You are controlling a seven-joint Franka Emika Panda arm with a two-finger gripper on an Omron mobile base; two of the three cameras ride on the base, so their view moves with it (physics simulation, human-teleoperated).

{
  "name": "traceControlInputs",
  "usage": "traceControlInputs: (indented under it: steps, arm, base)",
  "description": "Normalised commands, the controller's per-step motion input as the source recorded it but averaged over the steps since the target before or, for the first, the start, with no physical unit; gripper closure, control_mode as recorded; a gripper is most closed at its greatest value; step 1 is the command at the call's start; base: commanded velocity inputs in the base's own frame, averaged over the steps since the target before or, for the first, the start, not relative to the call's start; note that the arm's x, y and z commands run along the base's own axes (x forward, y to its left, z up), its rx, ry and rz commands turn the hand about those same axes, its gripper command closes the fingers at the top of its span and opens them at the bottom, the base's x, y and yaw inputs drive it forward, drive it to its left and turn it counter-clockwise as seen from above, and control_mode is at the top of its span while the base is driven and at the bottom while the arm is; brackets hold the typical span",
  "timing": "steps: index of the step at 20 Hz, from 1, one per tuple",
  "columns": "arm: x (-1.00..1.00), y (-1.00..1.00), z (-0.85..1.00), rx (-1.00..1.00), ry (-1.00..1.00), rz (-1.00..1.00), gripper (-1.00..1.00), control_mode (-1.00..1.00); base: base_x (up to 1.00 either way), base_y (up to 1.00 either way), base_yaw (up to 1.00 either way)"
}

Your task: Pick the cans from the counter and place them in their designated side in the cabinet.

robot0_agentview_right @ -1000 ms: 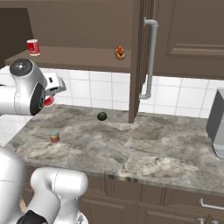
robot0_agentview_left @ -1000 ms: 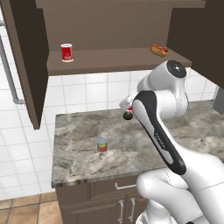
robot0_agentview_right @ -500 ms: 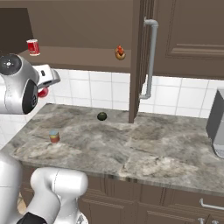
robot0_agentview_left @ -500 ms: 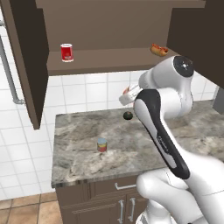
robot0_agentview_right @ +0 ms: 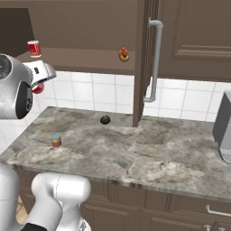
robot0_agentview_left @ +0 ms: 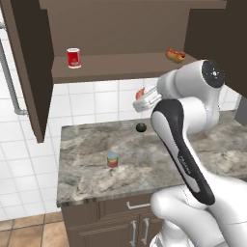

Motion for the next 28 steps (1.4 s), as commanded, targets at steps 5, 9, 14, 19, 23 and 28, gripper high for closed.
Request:
traceControlInputs:
  steps: [5, 9, 14, 19, 23, 28]
  arm:
    - [-0.01, 0.00, 0.28, 0.01, -0.07, 0.03, 1.00, -1.00]
    - [0.06, 0.03, 0.18, 0.01, -0.04, 0.03, 1.00, -1.00]
    - [0.13, 0.04, 0.17, 0.01, -0.02, 0.02, 1.00, -1.00]
    - [0.04, 0.08, 0.22, 0.00, -0.04, 0.02, 1.00, -1.00]
    - [0.14, 0.10, 0.15, 0.00, -0.03, 0.01, 1.00, -1.00]
    - [0.22, 0.08, 0.05, 0.00, -0.02, 0.00, 1.00, -1.00]
  base:
    - [0.00, 0.00, 0.00]
    - [0.00, 0.00, 0.00]
    - [0.00, 0.00, 0.00]
    - [0.00, 0.00, 0.00]
    - [0.00, 0.00, 0.00]
    - [0.00, 0.00, 0.00]
